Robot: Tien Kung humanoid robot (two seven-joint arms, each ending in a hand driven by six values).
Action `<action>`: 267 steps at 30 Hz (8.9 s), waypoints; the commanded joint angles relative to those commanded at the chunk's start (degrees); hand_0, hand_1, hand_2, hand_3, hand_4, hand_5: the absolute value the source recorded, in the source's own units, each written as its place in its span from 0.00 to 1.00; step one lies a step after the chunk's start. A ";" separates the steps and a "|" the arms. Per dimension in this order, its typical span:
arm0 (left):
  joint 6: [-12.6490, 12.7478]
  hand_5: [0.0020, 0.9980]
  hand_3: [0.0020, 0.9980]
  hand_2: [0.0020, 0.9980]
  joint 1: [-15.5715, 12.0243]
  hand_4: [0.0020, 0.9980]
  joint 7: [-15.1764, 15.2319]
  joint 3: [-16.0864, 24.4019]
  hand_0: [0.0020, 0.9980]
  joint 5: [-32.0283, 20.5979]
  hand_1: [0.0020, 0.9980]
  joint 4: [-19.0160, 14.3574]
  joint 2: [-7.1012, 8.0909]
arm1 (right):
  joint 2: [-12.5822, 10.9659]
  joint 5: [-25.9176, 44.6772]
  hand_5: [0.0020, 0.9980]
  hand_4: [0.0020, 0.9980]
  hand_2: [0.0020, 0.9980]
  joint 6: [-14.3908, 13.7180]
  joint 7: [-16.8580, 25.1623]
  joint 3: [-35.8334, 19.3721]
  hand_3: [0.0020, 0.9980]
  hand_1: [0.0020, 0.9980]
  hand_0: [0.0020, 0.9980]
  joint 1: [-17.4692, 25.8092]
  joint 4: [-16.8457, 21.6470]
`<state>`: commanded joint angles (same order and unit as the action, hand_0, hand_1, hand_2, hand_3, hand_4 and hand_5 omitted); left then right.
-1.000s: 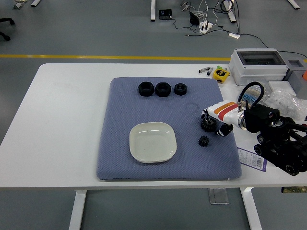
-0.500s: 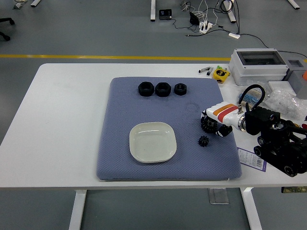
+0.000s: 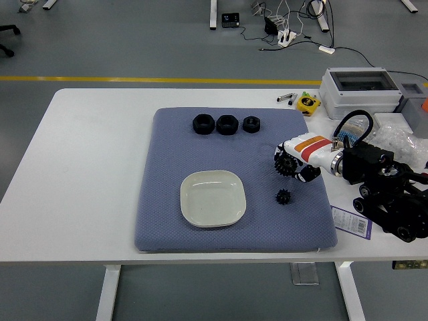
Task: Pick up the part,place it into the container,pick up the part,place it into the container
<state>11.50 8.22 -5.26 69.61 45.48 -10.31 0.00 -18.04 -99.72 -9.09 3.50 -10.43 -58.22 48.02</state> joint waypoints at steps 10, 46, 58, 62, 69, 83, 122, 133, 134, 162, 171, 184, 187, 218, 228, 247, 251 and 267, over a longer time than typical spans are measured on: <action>-0.11 0.68 0.56 0.65 -0.10 0.61 -0.09 0.56 0.71 0.50 0.62 0.00 0.00 | -0.68 -0.35 0.00 0.46 0.36 0.40 -1.62 -2.41 0.39 0.30 0.19 -1.56 3.59; 0.01 0.69 0.56 0.64 0.05 0.62 -0.19 0.54 0.71 0.45 0.62 0.00 0.00 | 10.03 -8.00 0.18 1.00 0.78 7.69 -5.86 9.09 0.87 0.66 0.66 -6.28 15.39; -0.06 0.69 0.56 0.64 -0.16 0.62 -0.24 1.14 0.71 1.32 0.62 0.00 0.00 | 5.84 -8.09 0.21 1.00 0.83 8.13 -7.86 3.20 0.89 0.69 0.65 -4.80 19.70; -0.04 0.69 0.56 0.64 -0.27 0.62 -0.13 1.40 0.71 1.31 0.62 0.00 0.01 | 2.21 -7.38 0.19 1.00 0.80 7.86 -8.69 -0.45 0.84 0.68 0.60 -3.13 23.11; -0.08 0.68 0.56 0.64 -0.31 0.61 -0.20 1.71 0.71 1.86 0.62 0.00 0.06 | -2.52 -6.82 0.14 0.95 0.75 8.54 -10.67 -2.50 0.79 0.66 0.55 -0.90 22.27; 0.04 0.68 0.56 0.64 -0.51 0.61 -0.14 1.65 0.71 1.95 0.62 0.00 0.00 | -6.56 -6.69 0.03 0.87 0.73 8.08 -11.46 -2.56 0.77 0.64 0.51 3.94 20.32; -0.13 0.68 0.56 0.64 -0.56 0.61 -0.19 1.62 0.71 2.04 0.63 0.00 0.00 | -6.18 -5.40 0.00 0.73 0.62 8.33 -10.94 -0.43 0.61 0.55 0.41 5.12 18.12; -0.22 0.68 0.56 0.63 -0.55 0.61 -0.31 1.48 0.71 2.24 0.63 0.00 0.00 | -6.06 -4.73 0.00 0.60 0.49 6.92 -9.45 -0.11 0.47 0.45 0.34 5.50 17.98; -0.24 0.68 0.56 0.63 -0.55 0.61 -0.32 1.48 0.71 2.25 0.63 0.00 0.00 | -6.07 -4.67 0.00 0.60 0.49 6.94 -9.45 -0.09 0.47 0.45 0.34 5.52 17.95; -0.49 0.68 0.56 0.63 -0.59 0.61 -0.63 1.85 0.71 3.06 0.62 0.00 0.00 | -2.90 -1.62 0.00 0.57 0.43 3.88 -9.51 -4.63 0.42 0.39 0.28 5.22 26.69; -0.44 0.68 0.56 0.63 -0.45 0.61 -0.67 2.19 0.71 3.08 0.62 0.00 0.00 | 3.83 -1.71 0.00 0.53 0.44 3.18 -10.31 -0.77 0.43 0.38 0.26 3.27 25.01; -0.22 0.68 0.56 0.64 -0.18 0.61 -0.70 1.61 0.71 2.44 0.62 0.00 0.26 | 10.39 -1.37 0.00 0.51 0.44 2.16 -10.33 1.83 0.44 0.38 0.27 1.34 17.08; -0.21 0.68 0.56 0.64 -0.17 0.61 -0.72 1.54 0.71 2.35 0.62 0.00 0.28 | 10.69 -1.72 0.00 0.52 0.44 2.04 -10.35 1.96 0.44 0.38 0.27 1.35 16.12; 0.01 0.68 0.56 0.63 -0.22 0.61 -0.64 1.03 0.71 1.70 0.62 0.00 0.24 | 9.73 -3.58 0.00 0.54 0.45 4.52 -10.30 2.02 0.50 0.38 0.28 1.23 16.08; -0.01 0.68 0.56 0.63 -0.13 0.61 -0.57 0.79 0.71 1.42 0.62 0.00 0.32 | 9.81 -4.06 0.00 0.57 0.46 4.52 -10.36 1.74 0.61 0.38 0.29 1.37 15.00; -0.02 0.68 0.56 0.63 -0.08 0.61 -0.66 1.02 0.71 1.88 0.62 0.00 0.29 | 8.90 -4.29 0.00 0.69 0.49 4.73 -10.09 1.54 0.82 0.39 0.31 1.45 15.88; -0.07 0.68 0.56 0.63 -0.03 0.61 -0.67 0.81 0.71 1.74 0.62 0.00 0.33 | 8.83 -4.37 0.00 0.68 0.49 4.78 -10.17 1.55 0.81 0.39 0.31 1.44 15.85; -0.06 0.68 0.56 0.63 -0.04 0.61 -0.72 0.84 0.71 1.85 0.62 0.00 0.35 | 8.82 -4.04 0.02 0.75 0.54 4.00 -9.35 1.26 0.88 0.39 0.32 1.39 16.15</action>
<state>11.44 8.18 -5.97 70.45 47.34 -10.31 0.35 -9.22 -103.77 -5.08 -5.85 -9.16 -56.83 64.17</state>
